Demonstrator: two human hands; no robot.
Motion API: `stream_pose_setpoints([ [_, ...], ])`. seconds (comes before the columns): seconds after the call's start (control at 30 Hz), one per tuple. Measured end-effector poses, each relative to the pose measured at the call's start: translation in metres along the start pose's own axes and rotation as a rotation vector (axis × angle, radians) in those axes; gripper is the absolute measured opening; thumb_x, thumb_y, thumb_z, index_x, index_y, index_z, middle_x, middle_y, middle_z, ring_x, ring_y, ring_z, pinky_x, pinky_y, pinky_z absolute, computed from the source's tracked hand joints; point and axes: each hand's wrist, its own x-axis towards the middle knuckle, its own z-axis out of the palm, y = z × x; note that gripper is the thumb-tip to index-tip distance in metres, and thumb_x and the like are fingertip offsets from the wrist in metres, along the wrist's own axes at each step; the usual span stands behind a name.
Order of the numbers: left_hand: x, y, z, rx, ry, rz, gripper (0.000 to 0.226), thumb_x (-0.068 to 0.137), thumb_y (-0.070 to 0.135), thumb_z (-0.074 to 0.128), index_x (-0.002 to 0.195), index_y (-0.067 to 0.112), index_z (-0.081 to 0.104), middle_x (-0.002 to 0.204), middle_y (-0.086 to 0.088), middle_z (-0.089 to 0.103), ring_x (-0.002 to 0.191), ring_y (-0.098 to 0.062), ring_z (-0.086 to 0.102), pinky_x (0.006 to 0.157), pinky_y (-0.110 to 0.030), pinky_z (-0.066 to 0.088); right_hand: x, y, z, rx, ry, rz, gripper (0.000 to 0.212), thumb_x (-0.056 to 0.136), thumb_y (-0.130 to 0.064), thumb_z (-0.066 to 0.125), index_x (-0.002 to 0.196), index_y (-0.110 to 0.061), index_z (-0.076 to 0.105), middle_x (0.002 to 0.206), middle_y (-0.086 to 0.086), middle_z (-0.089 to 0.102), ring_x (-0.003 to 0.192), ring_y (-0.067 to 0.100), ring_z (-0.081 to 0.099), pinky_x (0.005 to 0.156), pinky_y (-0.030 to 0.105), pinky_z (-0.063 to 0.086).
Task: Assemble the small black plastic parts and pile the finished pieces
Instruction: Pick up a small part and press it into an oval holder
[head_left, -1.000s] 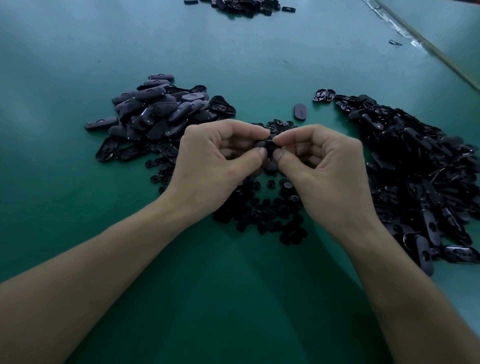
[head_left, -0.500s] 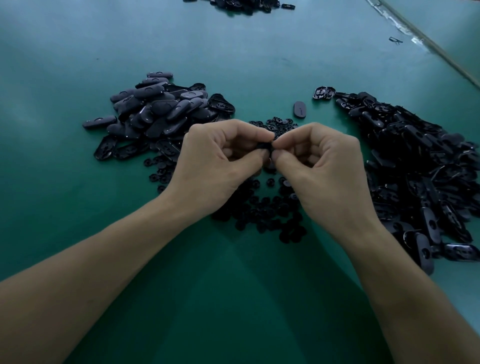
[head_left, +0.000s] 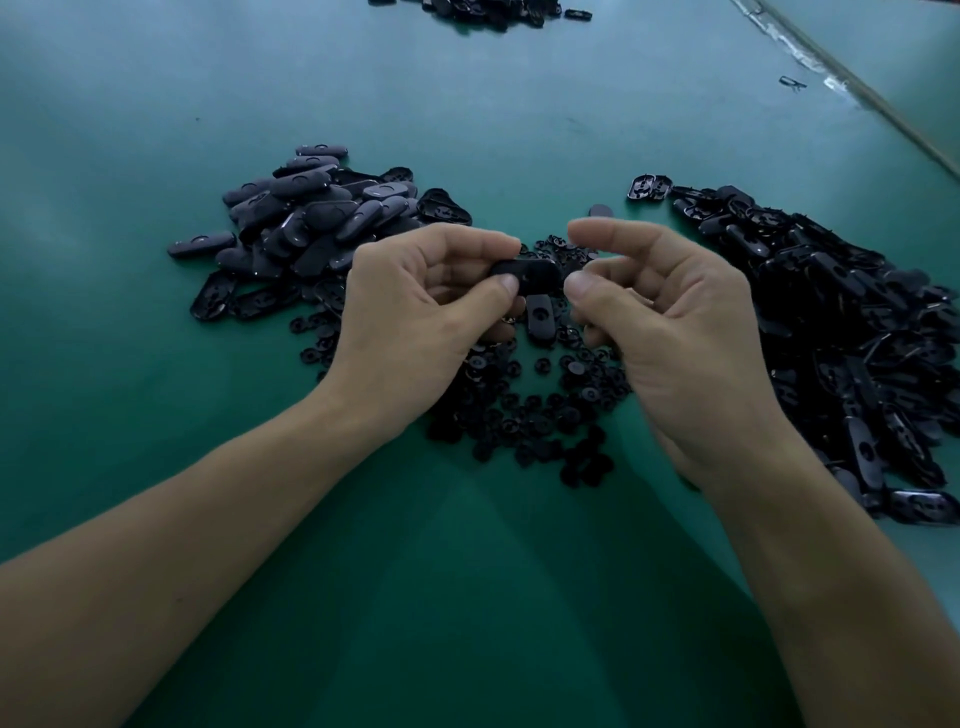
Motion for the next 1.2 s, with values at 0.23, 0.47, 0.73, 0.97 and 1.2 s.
stream_pose_setpoints([
  [0.23,-0.0012,0.0019,-0.0006,-0.009,-0.018,0.033,0.021,0.085,-0.004,0.072,0.096,0.014,0.073,0.080,-0.001,0.077,0.074,-0.019,0.076,0.066,-0.026,0.060,0.0005,0.0015,0.0001,-0.022,0.026,-0.017,0.018,0.089,-0.002,0.070,0.086,-0.019,0.071,0.070,-0.007,0.070,0.065,0.004,0.063,0.063,0.015,0.050],
  [0.47,-0.0014,0.0025,-0.0007,-0.019,-0.059,0.057,0.022,0.085,-0.006,0.071,0.097,0.013,0.074,0.081,0.000,0.077,0.073,-0.017,0.075,0.067,-0.024,0.059,0.0019,0.0025,0.0001,-0.010,0.028,-0.007,0.016,0.089,-0.002,0.071,0.087,-0.018,0.073,0.070,-0.006,0.071,0.064,0.003,0.064,0.063,0.014,0.049],
  [0.73,-0.0009,0.0021,-0.0013,-0.004,-0.063,0.064,0.023,0.086,-0.004,0.072,0.099,0.015,0.074,0.082,0.000,0.078,0.075,-0.019,0.076,0.069,-0.025,0.060,0.0000,-0.0004,0.0025,-0.101,-0.007,-0.062,0.019,0.089,0.001,0.070,0.086,-0.017,0.073,0.068,-0.007,0.071,0.062,0.001,0.062,0.060,0.014,0.048],
  [0.97,-0.0018,0.0032,-0.0008,0.018,-0.083,0.087,0.027,0.085,-0.005,0.071,0.099,0.018,0.074,0.084,0.002,0.078,0.077,-0.018,0.076,0.071,-0.025,0.060,-0.0013,0.0010,0.0031,-0.228,0.040,-0.092,0.017,0.086,-0.003,0.072,0.086,-0.020,0.076,0.076,0.004,0.074,0.067,0.015,0.067,0.065,0.031,0.057],
  [1.2,-0.0009,0.0019,-0.0002,0.070,-0.082,0.111,0.025,0.081,-0.003,0.073,0.094,0.019,0.075,0.088,0.001,0.079,0.078,-0.015,0.076,0.073,-0.026,0.060,-0.0015,0.0031,0.0066,-0.359,0.061,-0.161,0.023,0.087,-0.010,0.072,0.084,-0.032,0.068,0.075,-0.010,0.072,0.069,0.005,0.067,0.067,0.021,0.054],
])
